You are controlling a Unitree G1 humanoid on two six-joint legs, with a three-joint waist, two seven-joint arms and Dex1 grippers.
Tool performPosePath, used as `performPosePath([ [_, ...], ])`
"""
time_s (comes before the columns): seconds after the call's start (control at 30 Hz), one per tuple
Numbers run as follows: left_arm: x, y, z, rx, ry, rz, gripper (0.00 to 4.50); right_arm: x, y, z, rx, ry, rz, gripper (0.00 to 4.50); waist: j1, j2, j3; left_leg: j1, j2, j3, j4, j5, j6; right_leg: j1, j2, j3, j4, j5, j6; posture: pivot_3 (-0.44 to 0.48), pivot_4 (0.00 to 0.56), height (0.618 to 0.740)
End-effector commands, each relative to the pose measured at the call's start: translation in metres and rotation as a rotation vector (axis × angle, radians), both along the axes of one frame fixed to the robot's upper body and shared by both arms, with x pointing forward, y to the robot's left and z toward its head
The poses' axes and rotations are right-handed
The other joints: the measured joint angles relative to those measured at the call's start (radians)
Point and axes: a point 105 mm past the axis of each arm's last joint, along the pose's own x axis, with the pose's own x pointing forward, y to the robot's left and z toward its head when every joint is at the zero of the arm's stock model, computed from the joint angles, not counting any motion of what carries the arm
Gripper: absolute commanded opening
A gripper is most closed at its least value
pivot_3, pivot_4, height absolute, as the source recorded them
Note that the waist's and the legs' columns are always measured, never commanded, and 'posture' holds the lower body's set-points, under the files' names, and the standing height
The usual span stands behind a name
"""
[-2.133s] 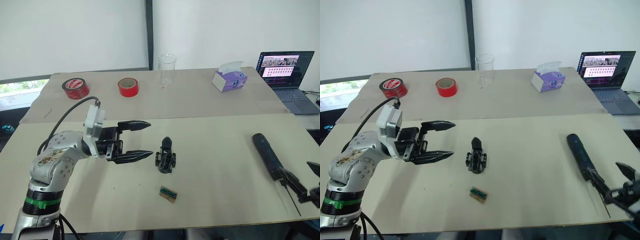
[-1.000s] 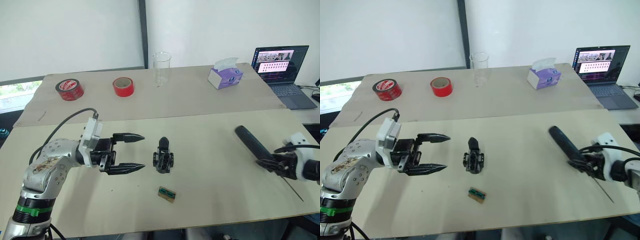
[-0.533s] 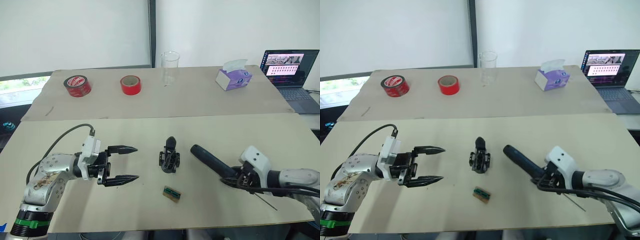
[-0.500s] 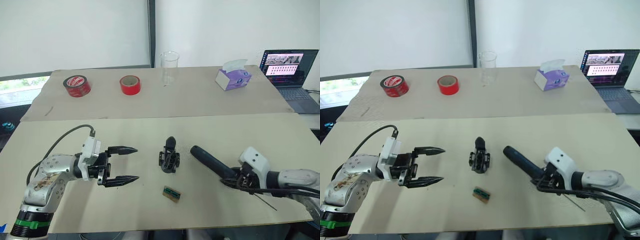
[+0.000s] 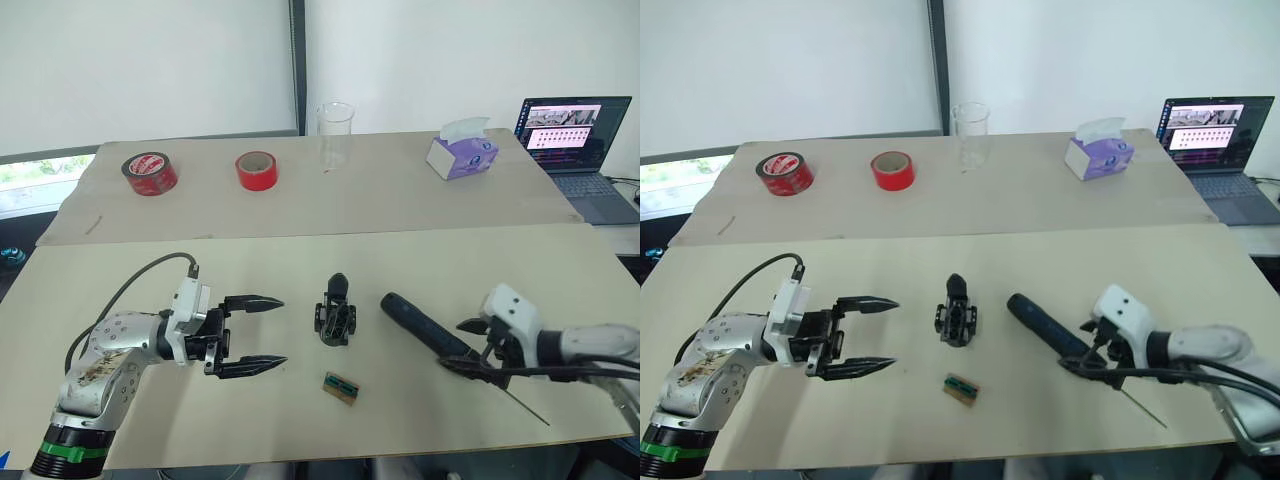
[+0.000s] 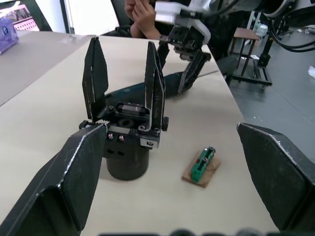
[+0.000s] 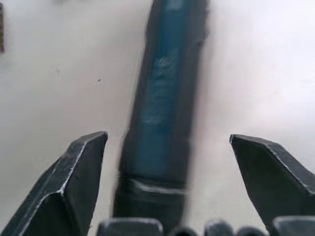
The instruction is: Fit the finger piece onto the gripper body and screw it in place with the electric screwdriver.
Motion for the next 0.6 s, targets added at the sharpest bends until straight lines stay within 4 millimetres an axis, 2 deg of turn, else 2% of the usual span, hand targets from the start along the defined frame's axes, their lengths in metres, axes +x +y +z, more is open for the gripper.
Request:
performPosePath([
  [0.03, -0.002, -0.002, 0.006, 0.008, -0.031, -0.026, 4.5, -0.006, 0.01, 0.023, 0.013, 0.031, 0.064, 4.48, 0.0, 0.0, 0.0, 0.0, 0.0, 0.0, 0.0, 0.0, 0.0, 0.0, 0.0, 0.0, 0.0, 0.0, 0.0, 0.0, 0.15, 0.74],
  [0.17, -0.004, -0.009, 0.004, 0.042, -0.062, -0.076, 4.5, -0.013, 0.008, 0.039, -0.218, 0.23, 0.071, 4.48, -0.003, 0.006, 0.002, -0.001, 0.0, 0.002, 0.001, 0.0, 0.001, -0.001, -0.003, 0.0, 0.0, 0.001, 0.0, 0.0, 0.15, 0.74],
  [0.27, -0.002, -0.012, 0.005, 0.045, -0.073, -0.083, 4.5, -0.019, 0.005, 0.035, -0.359, 0.333, 0.046, 4.48, -0.003, 0.004, 0.002, -0.001, 0.003, 0.002, 0.0, 0.0, 0.001, -0.001, -0.006, -0.004, -0.002, 0.0, -0.002, 0.0, 0.15, 0.74],
  [0.33, -0.001, -0.013, 0.005, 0.043, -0.075, -0.077, 4.5, -0.02, 0.015, 0.031, -0.38, 0.37, 0.063, 4.48, -0.002, 0.004, 0.002, -0.004, 0.006, 0.002, 0.0, -0.001, 0.0, -0.001, -0.005, -0.007, -0.004, 0.0, -0.003, 0.0, 0.15, 0.74],
  [0.4, -0.002, -0.013, 0.004, 0.048, -0.073, -0.072, 4.5, -0.016, 0.023, 0.024, -0.389, 0.4, 0.035, 4.48, -0.003, 0.003, 0.002, -0.006, 0.005, 0.002, 0.001, -0.001, 0.001, -0.004, -0.006, -0.007, -0.004, 0.0, -0.003, 0.0, 0.15, 0.74],
  [0.6, -0.005, -0.013, 0.0, 0.054, -0.068, -0.065, 4.5, -0.001, 0.021, 0.008, -0.501, 0.371, 0.001, 4.48, -0.001, 0.003, 0.002, -0.009, 0.0, 0.002, 0.002, 0.0, 0.0, -0.009, -0.009, -0.006, -0.001, 0.001, -0.002, 0.0, 0.15, 0.74],
])
